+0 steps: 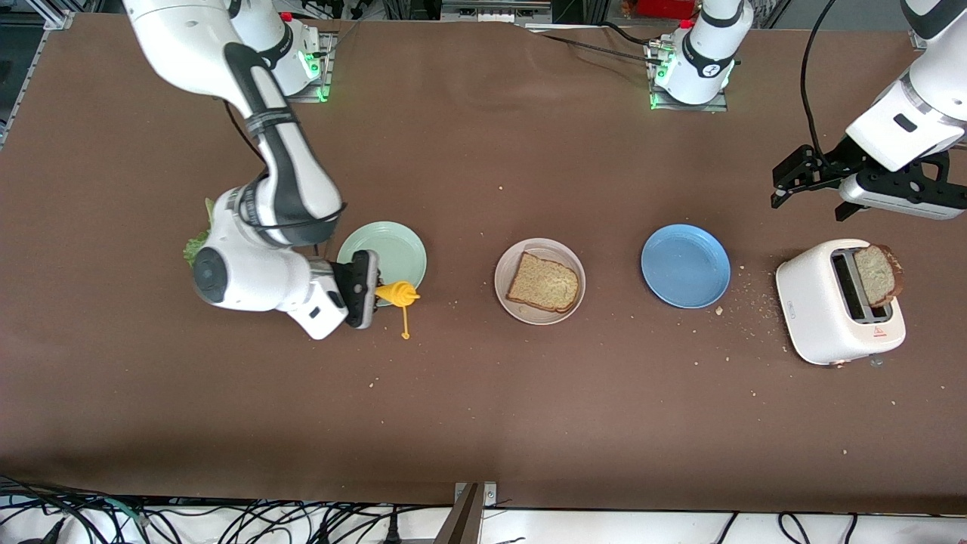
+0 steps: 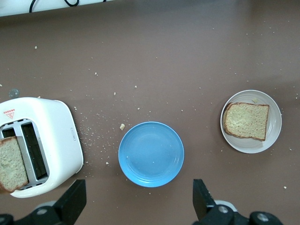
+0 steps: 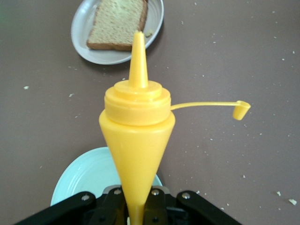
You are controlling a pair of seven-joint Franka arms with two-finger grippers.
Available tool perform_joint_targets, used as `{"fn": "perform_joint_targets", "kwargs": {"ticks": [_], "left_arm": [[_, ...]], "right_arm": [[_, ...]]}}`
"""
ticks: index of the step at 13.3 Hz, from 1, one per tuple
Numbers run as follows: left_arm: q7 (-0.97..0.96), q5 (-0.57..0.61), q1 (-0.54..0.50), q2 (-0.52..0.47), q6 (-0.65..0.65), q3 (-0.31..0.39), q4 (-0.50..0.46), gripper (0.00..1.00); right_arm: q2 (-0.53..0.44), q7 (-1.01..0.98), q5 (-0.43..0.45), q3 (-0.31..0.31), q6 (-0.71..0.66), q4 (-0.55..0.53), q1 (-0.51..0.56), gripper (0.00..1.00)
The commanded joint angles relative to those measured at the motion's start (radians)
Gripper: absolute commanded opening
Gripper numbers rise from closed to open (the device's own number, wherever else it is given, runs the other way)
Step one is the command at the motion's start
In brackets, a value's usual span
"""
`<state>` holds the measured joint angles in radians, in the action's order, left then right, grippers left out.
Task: Make sandwich in beige plate with both arms
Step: 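Tilt the yellow bottle nozzle over the toast with the right gripper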
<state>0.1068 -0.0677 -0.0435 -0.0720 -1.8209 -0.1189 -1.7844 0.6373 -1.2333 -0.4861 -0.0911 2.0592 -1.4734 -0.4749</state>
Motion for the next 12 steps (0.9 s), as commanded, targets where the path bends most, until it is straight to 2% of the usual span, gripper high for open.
{"fn": "perform_joint_targets", "kwargs": {"ticks": [1, 3, 6, 12], "left_arm": [[0.011, -0.029, -0.006, -0.005, 0.023, 0.001, 0.014, 1.00], [0.017, -0.029, -0.007, -0.005, 0.025, 0.002, 0.013, 1.00], [0.019, -0.029, -0.007, 0.000, 0.025, 0.002, 0.014, 1.00], [0.021, -0.029, -0.010, 0.001, 0.026, 0.004, 0.013, 1.00]], "right_arm": [[0.001, 0.261, 0.224, -0.009, 0.086, 0.018, -0.094, 0.00], [0.002, 0.493, 0.425, -0.009, 0.090, 0.019, -0.169, 0.00], [0.013, 0.719, 0.596, -0.009, 0.093, 0.021, -0.257, 0.00], [0.073, 0.905, 0.955, -0.010, 0.087, 0.021, -0.407, 0.00]]}}
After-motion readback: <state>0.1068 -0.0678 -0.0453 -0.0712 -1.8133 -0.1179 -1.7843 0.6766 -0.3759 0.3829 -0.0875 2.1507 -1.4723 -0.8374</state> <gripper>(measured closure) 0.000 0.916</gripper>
